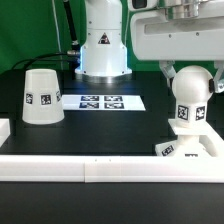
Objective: Assemble lamp
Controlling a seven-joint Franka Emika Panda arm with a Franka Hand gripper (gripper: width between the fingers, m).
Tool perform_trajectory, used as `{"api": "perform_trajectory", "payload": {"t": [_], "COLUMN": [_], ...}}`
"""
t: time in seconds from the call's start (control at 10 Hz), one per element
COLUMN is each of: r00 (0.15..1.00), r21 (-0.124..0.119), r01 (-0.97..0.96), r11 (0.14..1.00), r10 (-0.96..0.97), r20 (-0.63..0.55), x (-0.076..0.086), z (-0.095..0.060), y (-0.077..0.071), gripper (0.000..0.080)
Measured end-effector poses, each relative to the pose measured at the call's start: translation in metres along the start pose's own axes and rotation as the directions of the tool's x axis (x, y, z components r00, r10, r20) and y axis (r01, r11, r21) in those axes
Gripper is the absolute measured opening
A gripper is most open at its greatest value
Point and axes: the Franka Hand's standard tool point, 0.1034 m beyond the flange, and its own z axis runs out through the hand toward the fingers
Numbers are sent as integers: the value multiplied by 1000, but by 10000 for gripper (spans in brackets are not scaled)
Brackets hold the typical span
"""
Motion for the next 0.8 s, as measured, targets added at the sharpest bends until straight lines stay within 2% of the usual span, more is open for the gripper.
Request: {"api": "perform_trajectory", "payload": {"t": [0.3, 0.7, 0.8], "r00": [952, 902, 922], "r21": [15, 19, 17], "r01": [-304, -429, -384], "r11": [953, 903, 923], "r10": [303, 427, 383], "r20": [34, 56, 55], "x": [-3, -4, -4], "z": [0, 0, 1], "y": [-3, -4, -3], "gripper": [579, 579, 669]}}
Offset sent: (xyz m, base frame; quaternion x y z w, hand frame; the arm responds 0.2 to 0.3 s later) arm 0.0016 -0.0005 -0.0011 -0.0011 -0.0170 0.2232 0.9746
